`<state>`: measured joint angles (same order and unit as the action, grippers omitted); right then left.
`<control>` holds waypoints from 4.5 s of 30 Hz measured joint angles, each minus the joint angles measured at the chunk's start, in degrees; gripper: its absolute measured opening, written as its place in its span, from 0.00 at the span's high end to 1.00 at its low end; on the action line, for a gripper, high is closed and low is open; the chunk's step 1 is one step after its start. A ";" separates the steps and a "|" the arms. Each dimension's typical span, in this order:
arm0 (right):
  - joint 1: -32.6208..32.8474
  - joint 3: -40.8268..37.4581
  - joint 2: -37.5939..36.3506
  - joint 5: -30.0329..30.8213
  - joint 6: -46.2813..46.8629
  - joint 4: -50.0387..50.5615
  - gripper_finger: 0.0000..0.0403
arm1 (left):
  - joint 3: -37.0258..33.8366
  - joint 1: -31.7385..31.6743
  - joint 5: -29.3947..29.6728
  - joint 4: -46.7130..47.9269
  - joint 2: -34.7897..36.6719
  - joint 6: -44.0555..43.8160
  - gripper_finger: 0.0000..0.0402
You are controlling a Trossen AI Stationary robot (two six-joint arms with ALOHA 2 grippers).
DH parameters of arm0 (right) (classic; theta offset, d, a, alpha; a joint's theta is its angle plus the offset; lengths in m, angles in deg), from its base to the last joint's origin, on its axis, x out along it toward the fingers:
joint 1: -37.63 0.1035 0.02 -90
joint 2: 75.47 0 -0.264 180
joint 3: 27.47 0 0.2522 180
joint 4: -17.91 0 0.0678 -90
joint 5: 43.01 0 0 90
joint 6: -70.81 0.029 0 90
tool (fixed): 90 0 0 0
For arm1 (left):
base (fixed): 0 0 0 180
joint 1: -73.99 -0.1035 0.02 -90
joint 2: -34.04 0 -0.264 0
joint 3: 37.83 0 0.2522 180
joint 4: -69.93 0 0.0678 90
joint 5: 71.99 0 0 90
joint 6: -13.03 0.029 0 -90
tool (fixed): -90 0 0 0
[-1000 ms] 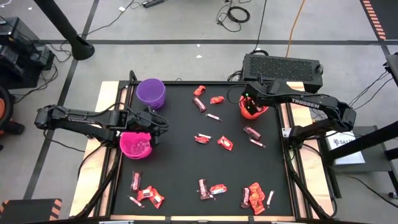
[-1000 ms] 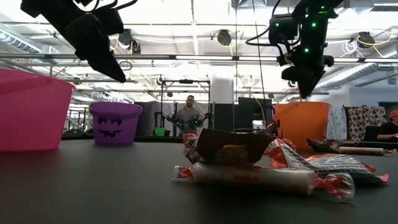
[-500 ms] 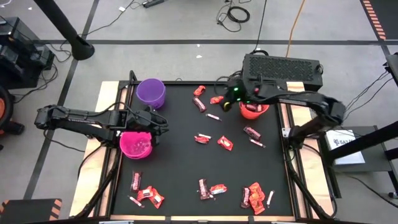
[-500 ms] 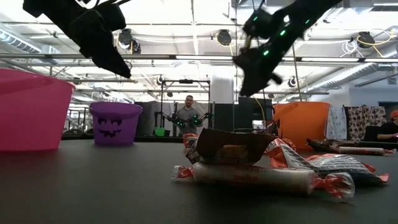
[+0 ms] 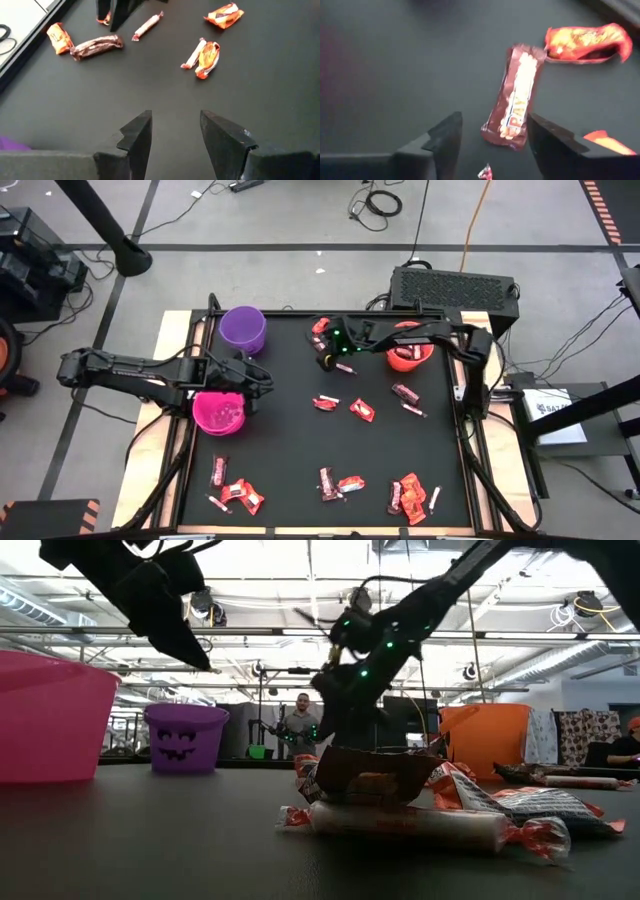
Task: Sort candy by brand, put in halloween buckets
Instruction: Put the brown candy into the orange bucket
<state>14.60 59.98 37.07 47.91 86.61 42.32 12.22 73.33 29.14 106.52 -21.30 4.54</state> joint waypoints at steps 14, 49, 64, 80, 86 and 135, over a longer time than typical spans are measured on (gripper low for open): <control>0.28 6.82 8.66 4.95 1.77 6.64 0.44 | 0.00 0.48 -0.17 0.01 -5.86 -0.13 0.56; 3.91 6.82 -21.30 16.95 9.69 52.21 0.99 | -17.58 11.90 9.22 -49.42 -3.95 4.10 0.56; 4.25 -3.02 -24.49 21.46 25.54 69.42 0.99 | -17.77 15.72 8.40 -49.00 -4.34 3.28 0.56; 2.36 -1.81 -24.45 21.62 18.57 67.74 0.72 | -17.77 15.72 8.40 -48.75 -4.37 4.38 0.56; 3.20 3.96 -24.47 17.78 18.55 67.77 0.65 | -17.75 15.72 8.40 -47.13 -4.37 4.40 0.56; 43.53 -16.94 0.16 -4.21 -31.58 -24.69 0.65 | -17.68 15.65 6.69 -46.53 -4.45 5.85 0.56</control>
<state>58.13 43.04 37.23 43.70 55.04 17.63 -5.46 88.97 35.83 59.99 -25.75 10.38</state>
